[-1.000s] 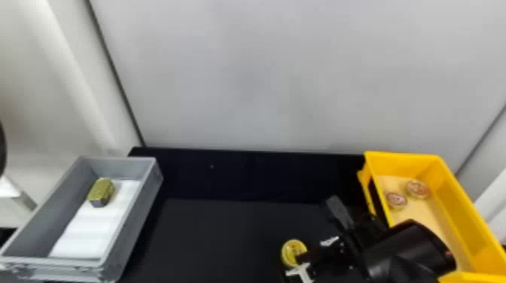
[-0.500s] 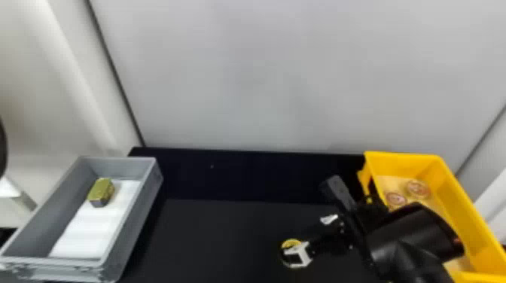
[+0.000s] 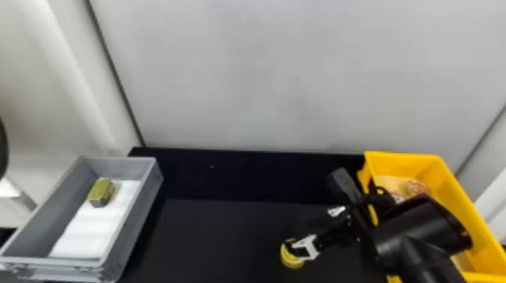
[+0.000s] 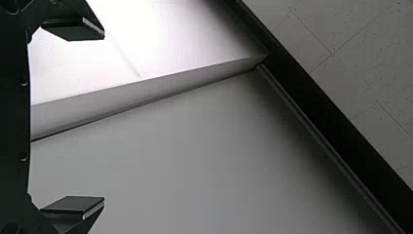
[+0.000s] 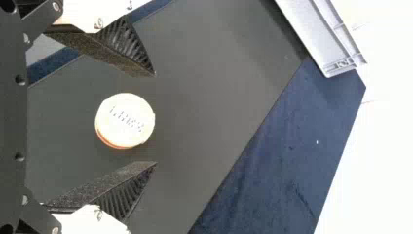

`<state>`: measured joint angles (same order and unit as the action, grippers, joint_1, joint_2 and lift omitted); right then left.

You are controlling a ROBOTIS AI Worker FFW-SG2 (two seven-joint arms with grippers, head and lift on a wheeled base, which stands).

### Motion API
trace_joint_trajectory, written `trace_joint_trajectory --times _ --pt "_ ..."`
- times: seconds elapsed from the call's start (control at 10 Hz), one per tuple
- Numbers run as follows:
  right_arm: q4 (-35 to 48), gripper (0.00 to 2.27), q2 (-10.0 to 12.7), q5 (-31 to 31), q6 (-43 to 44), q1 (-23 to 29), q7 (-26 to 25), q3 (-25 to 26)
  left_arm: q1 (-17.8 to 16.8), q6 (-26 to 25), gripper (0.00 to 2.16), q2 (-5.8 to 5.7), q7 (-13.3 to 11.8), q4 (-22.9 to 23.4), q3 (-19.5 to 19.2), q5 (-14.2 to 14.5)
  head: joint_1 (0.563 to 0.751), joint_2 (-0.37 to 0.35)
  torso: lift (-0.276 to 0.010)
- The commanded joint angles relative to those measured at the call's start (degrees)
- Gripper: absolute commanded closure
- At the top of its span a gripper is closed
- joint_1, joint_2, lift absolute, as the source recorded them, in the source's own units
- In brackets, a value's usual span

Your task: Pick up the round yellow can and place it in the yellow rectangular box

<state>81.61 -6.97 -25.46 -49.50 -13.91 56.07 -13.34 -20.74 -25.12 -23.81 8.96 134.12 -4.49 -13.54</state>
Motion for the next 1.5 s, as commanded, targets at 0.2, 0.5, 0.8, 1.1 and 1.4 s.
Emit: trace_joint_trajectory --times 0.2,0.5,0.8,1.1,1.4 --pt "-5.14 0.17 -0.41 -1.01 2.54 -0.24 -0.06 -1.26 0.0 0.23 0.09 0.07 0.01 0.17 0.0 0.0 0.663 0.054 -0.01" --pt "-6.9 0.17 -1.56 -2.15 3.86 -0.85 -0.23 -1.61 0.0 0.32 0.09 0.33 0.01 0.26 0.18 0.0 0.663 0.054 -0.01" --pt "-9.19 0.18 -2.17 -2.86 5.79 -1.91 -0.67 -1.34 0.0 0.32 0.09 0.59 -0.08 0.26 0.44 0.09 0.663 0.054 -0.01" --pt "-10.86 0.18 -1.91 -2.95 7.11 -2.87 -1.73 -1.61 -0.26 0.32 0.09 0.68 -0.08 0.26 0.71 0.18 0.663 0.054 -0.01" --pt "-12.79 0.18 -1.38 -3.03 8.69 -4.46 -3.22 -1.7 -0.62 0.41 0.09 0.77 -0.26 0.17 0.88 0.18 0.663 0.054 -0.01"
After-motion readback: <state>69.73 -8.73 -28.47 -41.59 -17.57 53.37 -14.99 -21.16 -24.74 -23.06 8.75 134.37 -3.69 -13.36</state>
